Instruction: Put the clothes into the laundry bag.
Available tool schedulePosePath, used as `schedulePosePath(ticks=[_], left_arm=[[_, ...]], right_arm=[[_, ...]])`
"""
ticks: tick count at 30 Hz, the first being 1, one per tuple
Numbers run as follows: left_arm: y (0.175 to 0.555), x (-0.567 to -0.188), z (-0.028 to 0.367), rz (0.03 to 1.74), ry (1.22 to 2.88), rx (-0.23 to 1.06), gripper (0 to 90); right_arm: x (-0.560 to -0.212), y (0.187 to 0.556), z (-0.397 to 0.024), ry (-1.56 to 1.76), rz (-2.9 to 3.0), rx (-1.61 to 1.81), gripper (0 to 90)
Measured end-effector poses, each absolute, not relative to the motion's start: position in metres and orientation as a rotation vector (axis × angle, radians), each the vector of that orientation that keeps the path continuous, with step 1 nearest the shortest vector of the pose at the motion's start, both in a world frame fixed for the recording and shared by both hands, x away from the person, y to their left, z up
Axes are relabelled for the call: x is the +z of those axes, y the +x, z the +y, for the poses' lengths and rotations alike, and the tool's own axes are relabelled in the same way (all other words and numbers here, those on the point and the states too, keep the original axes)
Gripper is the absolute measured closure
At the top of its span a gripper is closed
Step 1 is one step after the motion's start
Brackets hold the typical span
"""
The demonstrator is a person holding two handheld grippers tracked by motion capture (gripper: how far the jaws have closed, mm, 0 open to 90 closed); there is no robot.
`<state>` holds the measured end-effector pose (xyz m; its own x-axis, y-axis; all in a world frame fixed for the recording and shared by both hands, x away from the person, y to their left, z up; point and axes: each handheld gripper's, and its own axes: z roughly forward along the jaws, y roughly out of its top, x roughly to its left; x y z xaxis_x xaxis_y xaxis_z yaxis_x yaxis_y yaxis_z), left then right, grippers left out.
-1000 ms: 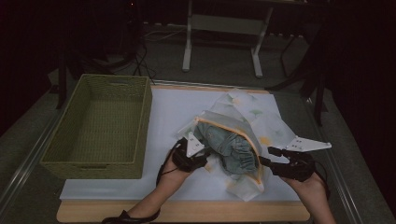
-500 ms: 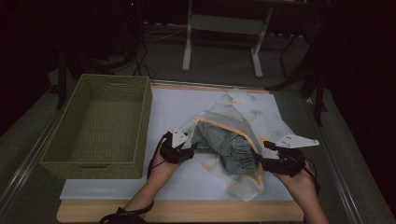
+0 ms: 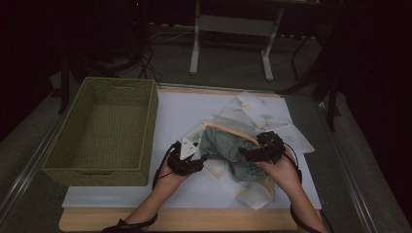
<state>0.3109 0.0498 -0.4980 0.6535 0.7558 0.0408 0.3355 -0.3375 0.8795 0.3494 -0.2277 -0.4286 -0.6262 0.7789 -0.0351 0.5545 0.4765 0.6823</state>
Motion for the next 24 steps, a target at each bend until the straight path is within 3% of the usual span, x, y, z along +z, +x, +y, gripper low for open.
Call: schedulePosePath(ticks=[6, 13, 16, 18, 20, 24], left_arm=[[0.311, -0.507, 0.048, 0.770, 2.002, 0.462, 52.4], [0.298, -0.524, 0.027, 0.491, 2.165, 0.325, 51.5], [0.298, -0.530, 0.020, 0.420, 2.263, 0.337, 51.3], [0.300, -0.534, 0.016, 0.383, 2.340, 0.412, 51.3], [0.304, -0.534, 0.015, 0.356, 2.338, 0.451, 46.6], [0.313, -0.536, 0.011, 0.319, 2.324, 0.501, 45.4]], right_arm=[[-0.432, 0.347, -0.227, 1.118, 2.436, 0.921, 18.6], [-0.434, 0.346, -0.230, 1.116, 2.430, 0.935, 19.6], [-0.435, 0.345, -0.230, 1.110, 2.432, 0.936, 19.7], [-0.435, 0.345, -0.230, 1.107, 2.435, 0.938, 20.0], [-0.435, 0.345, -0.230, 1.108, 2.438, 0.942, 20.3], [-0.436, 0.345, -0.230, 1.106, 2.439, 0.947, 21.0]])
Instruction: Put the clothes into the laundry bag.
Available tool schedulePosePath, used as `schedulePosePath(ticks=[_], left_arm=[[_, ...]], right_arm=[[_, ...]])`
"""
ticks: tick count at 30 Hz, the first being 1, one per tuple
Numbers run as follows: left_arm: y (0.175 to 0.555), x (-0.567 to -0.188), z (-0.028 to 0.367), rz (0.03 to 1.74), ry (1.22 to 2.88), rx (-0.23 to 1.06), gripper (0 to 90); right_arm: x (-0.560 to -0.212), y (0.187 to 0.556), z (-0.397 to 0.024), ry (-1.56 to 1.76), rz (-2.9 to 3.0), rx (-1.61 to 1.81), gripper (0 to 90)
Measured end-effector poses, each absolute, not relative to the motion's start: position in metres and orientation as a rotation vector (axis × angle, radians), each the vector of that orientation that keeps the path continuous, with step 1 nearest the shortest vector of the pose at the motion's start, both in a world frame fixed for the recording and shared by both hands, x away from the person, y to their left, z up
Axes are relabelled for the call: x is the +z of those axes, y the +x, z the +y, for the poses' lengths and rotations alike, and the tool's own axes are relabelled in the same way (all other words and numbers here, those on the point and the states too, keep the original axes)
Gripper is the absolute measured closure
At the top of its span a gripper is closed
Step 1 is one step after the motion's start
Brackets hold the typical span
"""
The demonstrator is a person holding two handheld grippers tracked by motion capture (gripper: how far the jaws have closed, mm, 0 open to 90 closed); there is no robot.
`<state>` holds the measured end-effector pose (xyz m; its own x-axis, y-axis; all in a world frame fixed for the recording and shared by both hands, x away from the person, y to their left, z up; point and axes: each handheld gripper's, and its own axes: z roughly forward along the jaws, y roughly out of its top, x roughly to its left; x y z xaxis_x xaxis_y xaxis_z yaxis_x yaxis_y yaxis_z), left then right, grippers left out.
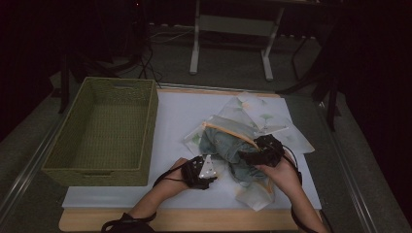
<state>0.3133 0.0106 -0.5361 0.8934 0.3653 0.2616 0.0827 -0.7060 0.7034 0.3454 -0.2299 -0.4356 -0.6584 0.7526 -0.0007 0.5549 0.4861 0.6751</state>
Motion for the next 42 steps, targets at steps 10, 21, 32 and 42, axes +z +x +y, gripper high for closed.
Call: schedulePosePath(ticks=[10, 21, 32, 42], left_arm=[[0.328, -0.533, 0.004, 0.458, 2.338, 0.365, 90.0], [0.305, -0.533, 0.017, 0.249, 2.389, 0.480, 90.0], [0.321, -0.538, -0.001, 0.276, 2.339, 0.659, 63.2], [0.339, -0.530, -0.007, 0.453, 2.382, 0.446, 90.0]], right_arm=[[-0.435, 0.346, -0.229, 1.111, 2.452, 0.930, 22.5], [-0.434, 0.346, -0.228, 1.107, 2.462, 0.922, 24.8], [-0.434, 0.348, -0.228, 1.118, 2.466, 0.931, 24.8], [-0.433, 0.349, -0.229, 1.113, 2.474, 0.932, 25.1]])
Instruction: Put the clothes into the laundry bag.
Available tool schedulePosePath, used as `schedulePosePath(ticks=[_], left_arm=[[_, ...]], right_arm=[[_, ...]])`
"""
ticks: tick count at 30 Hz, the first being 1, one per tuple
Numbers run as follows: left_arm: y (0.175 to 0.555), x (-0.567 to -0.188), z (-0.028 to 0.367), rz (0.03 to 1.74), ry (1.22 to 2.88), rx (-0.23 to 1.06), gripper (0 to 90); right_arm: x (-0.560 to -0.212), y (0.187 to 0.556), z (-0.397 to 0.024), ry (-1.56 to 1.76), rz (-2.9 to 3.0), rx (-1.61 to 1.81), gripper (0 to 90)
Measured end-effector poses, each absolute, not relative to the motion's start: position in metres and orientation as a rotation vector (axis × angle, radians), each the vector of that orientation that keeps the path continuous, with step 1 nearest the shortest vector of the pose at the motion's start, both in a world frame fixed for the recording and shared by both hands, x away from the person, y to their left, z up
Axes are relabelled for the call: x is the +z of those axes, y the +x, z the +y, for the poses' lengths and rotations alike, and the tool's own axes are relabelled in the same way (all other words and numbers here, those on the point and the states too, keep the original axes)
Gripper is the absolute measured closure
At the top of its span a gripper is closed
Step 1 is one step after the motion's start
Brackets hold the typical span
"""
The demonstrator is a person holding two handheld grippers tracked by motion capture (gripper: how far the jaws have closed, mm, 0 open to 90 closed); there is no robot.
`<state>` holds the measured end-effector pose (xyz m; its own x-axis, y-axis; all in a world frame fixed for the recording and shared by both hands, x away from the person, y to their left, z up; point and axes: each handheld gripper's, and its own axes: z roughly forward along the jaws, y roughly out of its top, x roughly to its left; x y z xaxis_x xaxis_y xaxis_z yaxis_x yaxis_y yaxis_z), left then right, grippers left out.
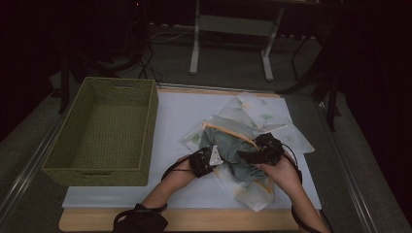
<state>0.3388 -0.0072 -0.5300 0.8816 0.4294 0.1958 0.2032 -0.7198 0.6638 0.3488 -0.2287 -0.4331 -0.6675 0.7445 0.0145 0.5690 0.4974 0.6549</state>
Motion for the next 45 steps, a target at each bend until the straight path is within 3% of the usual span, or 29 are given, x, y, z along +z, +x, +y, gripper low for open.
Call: schedulePosePath(ticks=[5, 9, 15, 18, 21, 24, 25, 26, 30, 34, 38, 43, 45], left_arm=[[0.335, -0.520, 0.005, 0.536, 2.269, 0.281, 90.0], [0.315, -0.515, -0.002, 0.462, 2.305, 0.279, 90.0], [0.297, -0.504, -0.026, 0.383, 2.254, 0.133, 90.0], [0.286, -0.498, -0.035, 0.337, 2.256, 0.153, 90.0], [0.285, -0.493, -0.027, 0.378, 2.257, 0.253, 90.0], [0.290, -0.488, -0.001, 0.477, 2.128, 0.288, 90.0], [0.291, -0.485, 0.007, 0.517, 2.123, 0.378, 83.4], [0.294, -0.482, 0.015, 0.563, 2.124, 0.436, 67.9], [0.318, -0.483, 0.039, 0.824, 2.137, 0.558, 62.4], [0.341, -0.497, 0.049, 1.078, 2.113, 0.561, 47.3], [0.361, -0.517, 0.058, 1.196, 2.143, 0.587, 41.2], [0.374, -0.530, 0.066, 1.212, 2.178, 0.472, 37.7], [0.374, -0.529, 0.065, 1.188, 2.188, 0.432, 40.2]], right_arm=[[-0.433, 0.349, -0.228, 1.110, 2.478, 0.944, 25.4], [-0.432, 0.349, -0.228, 1.103, 2.476, 0.956, 25.3], [-0.429, 0.346, -0.233, 1.094, 2.465, 0.960, 26.3], [-0.428, 0.343, -0.236, 1.105, 2.464, 0.965, 28.8], [-0.426, 0.341, -0.240, 1.105, 2.464, 0.971, 28.8], [-0.425, 0.336, -0.243, 1.099, 2.454, 0.982, 28.8], [-0.424, 0.333, -0.245, 1.089, 2.449, 0.988, 28.8], [-0.424, 0.331, -0.246, 1.086, 2.445, 0.989, 28.6], [-0.422, 0.318, -0.252, 1.059, 2.436, 0.990, 27.7], [-0.417, 0.301, -0.256, 1.025, 2.417, 1.016, 27.4], [-0.416, 0.288, -0.263, 1.003, 2.413, 1.017, 26.7], [-0.415, 0.281, -0.270, 1.005, 2.401, 1.012, 24.6], [-0.416, 0.281, -0.271, 1.008, 2.401, 1.014, 24.3]])
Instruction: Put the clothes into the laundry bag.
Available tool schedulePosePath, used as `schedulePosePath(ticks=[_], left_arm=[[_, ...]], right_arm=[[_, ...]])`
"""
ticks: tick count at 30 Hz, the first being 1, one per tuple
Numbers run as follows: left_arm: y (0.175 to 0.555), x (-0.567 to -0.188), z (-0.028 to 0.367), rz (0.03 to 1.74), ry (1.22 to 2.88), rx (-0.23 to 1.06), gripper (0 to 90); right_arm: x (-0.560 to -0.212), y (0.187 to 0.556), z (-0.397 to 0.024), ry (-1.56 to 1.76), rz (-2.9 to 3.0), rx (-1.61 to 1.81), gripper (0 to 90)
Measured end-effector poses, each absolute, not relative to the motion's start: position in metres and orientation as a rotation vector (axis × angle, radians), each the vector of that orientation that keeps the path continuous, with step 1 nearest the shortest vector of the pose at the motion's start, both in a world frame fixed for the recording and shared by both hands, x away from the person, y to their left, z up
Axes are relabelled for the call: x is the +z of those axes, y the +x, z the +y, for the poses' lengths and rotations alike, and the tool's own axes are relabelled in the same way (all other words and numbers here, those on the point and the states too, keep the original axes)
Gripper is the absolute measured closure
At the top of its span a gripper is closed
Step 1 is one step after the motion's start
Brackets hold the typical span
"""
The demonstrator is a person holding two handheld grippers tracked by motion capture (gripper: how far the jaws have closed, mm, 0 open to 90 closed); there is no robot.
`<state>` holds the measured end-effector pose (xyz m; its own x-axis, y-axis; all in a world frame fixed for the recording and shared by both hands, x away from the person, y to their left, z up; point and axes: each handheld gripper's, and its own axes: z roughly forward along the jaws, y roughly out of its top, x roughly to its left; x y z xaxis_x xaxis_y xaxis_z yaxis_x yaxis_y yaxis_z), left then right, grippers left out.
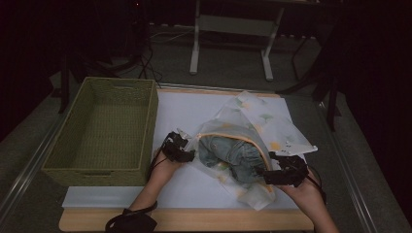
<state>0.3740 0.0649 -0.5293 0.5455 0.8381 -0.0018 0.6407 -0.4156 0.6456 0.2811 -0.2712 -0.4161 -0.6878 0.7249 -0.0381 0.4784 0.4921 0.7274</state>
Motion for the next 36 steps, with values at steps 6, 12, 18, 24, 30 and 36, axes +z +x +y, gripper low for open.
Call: schedulePosePath(ticks=[6, 12, 18, 24, 30, 36], left_arm=[[0.364, -0.526, 0.049, 1.012, 2.291, 0.471, 89.5], [0.357, -0.520, 0.048, 1.024, 2.289, 0.479, 90.0], [0.342, -0.507, 0.053, 1.017, 2.274, 0.500, 90.0], [0.323, -0.502, 0.052, 1.030, 2.249, 0.488, 90.0], [0.297, -0.496, 0.059, 0.985, 2.263, 0.448, 90.0], [0.276, -0.496, 0.068, 0.956, 2.237, 0.356, 90.0]], right_arm=[[-0.420, 0.279, -0.274, 1.042, 2.386, 1.026, 24.3], [-0.427, 0.273, -0.279, 1.083, 2.394, 1.007, 24.4], [-0.447, 0.279, -0.283, 1.167, 2.413, 0.974, 31.9], [-0.464, 0.307, -0.273, 1.181, 2.445, 0.818, 56.8], [-0.464, 0.338, -0.272, 1.228, 2.413, 0.818, 83.6], [-0.458, 0.365, -0.272, 1.252, 2.353, 0.791, 85.5]])
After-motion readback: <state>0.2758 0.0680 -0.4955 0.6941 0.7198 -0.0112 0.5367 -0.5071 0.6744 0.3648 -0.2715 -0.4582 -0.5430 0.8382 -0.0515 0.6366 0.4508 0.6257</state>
